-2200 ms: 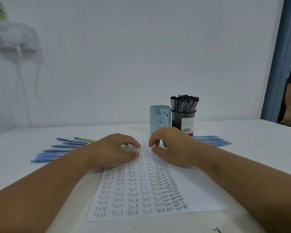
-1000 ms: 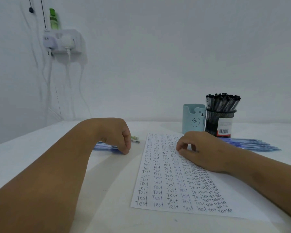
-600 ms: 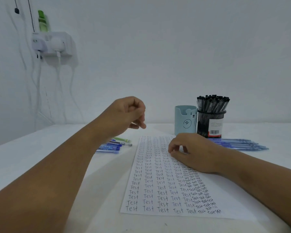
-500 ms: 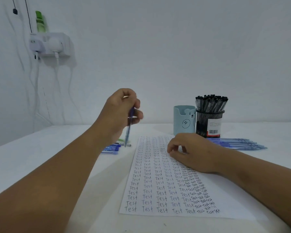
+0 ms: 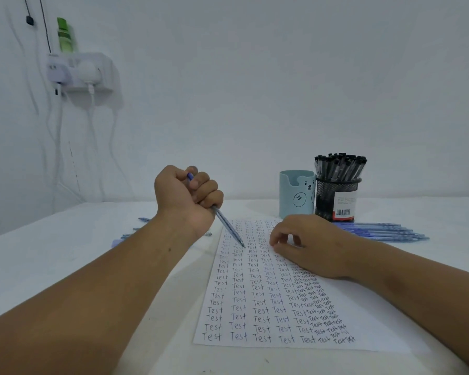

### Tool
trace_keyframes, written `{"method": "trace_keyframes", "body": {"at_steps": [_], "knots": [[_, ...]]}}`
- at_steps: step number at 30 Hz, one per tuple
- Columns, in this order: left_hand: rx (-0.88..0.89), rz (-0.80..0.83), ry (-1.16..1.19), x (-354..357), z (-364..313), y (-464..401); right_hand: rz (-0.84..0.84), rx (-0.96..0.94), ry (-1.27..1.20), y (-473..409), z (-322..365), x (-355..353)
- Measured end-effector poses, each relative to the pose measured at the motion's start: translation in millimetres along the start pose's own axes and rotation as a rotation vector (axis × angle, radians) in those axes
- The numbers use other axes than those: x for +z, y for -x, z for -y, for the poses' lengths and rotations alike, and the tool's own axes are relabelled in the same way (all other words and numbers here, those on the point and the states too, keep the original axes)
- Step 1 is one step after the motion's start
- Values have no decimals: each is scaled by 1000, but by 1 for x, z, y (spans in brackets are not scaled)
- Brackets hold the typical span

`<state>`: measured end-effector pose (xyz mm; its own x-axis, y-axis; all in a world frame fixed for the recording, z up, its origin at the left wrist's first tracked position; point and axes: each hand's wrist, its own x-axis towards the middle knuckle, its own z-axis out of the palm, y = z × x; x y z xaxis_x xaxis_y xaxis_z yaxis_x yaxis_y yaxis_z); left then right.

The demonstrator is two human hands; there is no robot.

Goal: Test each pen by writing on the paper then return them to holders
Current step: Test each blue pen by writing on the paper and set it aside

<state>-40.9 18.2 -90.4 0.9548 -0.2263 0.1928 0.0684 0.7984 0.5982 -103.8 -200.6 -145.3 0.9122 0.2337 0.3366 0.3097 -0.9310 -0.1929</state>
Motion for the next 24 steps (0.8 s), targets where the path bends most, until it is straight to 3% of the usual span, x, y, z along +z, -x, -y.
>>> {"method": "trace_keyframes", "body": {"at_steps": [6,14,20,24], "knots": [[-25,36,47,-1,12,3,-260,-132,-113,5,11,-9],[-65,81,9,5,28,7,-333,-272,-24,-3,15,-3],[-47,11,-614,-3,34,0,-295,-70,43,1,-20,-12],[22,137,-1091,-14,34,-3,-333,126,-5,2,-32,-13]]}}
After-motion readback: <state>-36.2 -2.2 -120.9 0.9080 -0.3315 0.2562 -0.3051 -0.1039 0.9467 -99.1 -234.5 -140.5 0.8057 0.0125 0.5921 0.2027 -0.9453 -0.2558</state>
